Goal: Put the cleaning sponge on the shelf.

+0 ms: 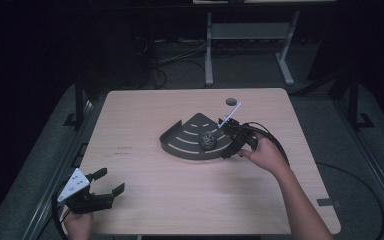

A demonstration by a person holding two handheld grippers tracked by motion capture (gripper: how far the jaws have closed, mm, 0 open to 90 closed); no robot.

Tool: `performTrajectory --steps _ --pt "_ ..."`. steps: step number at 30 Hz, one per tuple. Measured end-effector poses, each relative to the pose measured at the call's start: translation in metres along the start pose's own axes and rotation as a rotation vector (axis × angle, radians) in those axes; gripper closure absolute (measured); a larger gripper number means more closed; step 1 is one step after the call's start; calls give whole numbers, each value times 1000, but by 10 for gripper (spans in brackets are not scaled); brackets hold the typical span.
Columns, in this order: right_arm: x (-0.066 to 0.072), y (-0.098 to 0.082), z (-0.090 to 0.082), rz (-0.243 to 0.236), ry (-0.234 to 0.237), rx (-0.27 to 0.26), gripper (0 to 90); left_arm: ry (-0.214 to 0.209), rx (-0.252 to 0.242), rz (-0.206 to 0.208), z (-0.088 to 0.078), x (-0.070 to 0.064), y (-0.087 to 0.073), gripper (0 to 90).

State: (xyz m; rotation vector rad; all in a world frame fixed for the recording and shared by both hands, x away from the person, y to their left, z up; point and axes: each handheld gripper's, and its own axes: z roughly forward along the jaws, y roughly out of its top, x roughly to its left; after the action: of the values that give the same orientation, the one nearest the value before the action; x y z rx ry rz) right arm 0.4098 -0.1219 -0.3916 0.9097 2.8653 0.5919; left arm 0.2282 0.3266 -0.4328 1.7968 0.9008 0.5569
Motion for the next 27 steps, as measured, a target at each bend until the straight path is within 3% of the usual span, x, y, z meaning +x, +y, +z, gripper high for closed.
performTrajectory --steps 27 --pt "12 -41 5 9 0 -5 173 -3 5 4 2 -1 0 137"
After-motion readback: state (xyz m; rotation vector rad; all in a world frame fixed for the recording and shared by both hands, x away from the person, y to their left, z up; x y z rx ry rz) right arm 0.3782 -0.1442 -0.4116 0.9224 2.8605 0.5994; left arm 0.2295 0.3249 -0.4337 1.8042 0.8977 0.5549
